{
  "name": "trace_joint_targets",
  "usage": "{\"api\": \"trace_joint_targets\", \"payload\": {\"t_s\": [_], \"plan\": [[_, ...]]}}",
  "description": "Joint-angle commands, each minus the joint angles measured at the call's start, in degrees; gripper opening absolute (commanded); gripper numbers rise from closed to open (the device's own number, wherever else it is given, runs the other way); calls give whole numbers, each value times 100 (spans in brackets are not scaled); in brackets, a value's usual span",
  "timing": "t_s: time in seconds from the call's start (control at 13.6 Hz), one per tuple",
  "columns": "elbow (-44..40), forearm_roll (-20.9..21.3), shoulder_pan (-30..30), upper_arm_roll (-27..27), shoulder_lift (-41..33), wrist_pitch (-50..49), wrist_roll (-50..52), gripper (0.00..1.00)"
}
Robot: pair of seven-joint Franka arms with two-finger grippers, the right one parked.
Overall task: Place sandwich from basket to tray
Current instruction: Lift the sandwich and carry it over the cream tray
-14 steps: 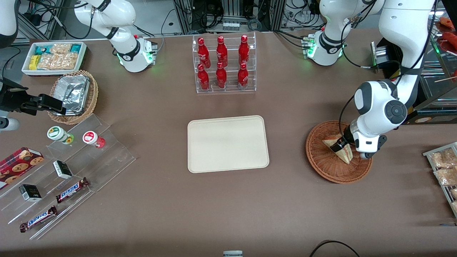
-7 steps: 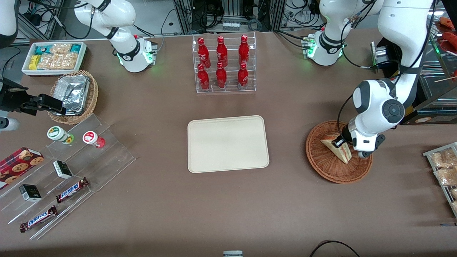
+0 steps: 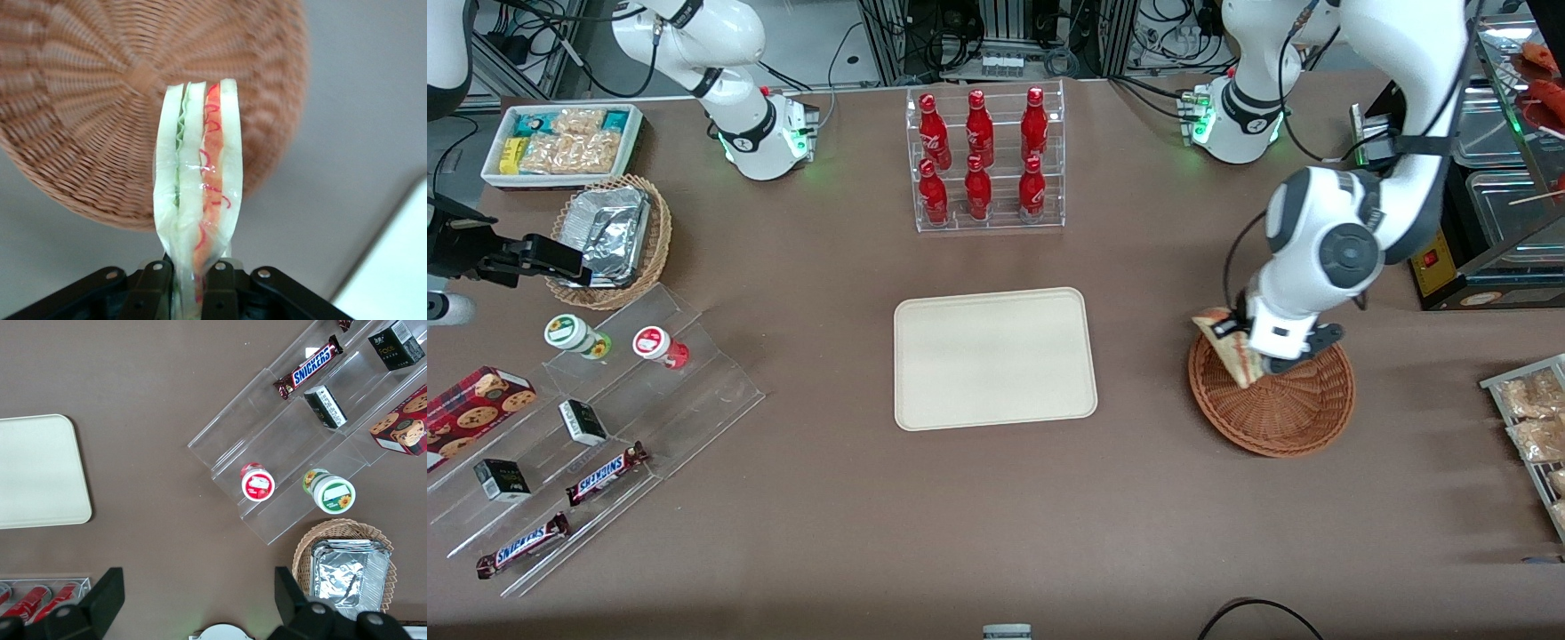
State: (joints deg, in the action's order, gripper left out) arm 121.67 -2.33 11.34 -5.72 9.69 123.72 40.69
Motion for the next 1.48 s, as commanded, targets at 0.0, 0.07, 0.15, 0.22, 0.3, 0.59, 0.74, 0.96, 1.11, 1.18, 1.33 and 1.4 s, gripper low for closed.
{"api": "trace_joint_targets", "payload": {"t_s": [0.0, 0.07, 0.15, 0.22, 0.3, 0.59, 0.74, 0.96, 1.11, 1.18, 1.33, 1.4], "plan": [[-283, 92, 534, 10, 103, -164, 53, 0], [-493, 83, 850, 9, 269, -173, 132, 0], [-721, 57, 1088, 9, 471, -234, 141, 0], [-958, 48, 1308, 9, 656, -356, 219, 0], [-1195, 39, 1527, 9, 857, -480, 351, 0], [-1741, -31, 2064, 9, 1298, -560, 518, 0], [-2355, -171, 2354, 9, 1806, -577, 825, 0], [-3059, -163, 2689, 9, 2466, -569, 1143, 0], [-3543, -180, 2777, 1, 2836, -604, 1187, 0], [-3614, -189, 2856, 9, 2933, -578, 1187, 0], [-3973, -198, 2874, 1, 3205, -551, 1178, 0], [-4184, -198, 2874, 1, 3363, -560, 1178, 0]]}}
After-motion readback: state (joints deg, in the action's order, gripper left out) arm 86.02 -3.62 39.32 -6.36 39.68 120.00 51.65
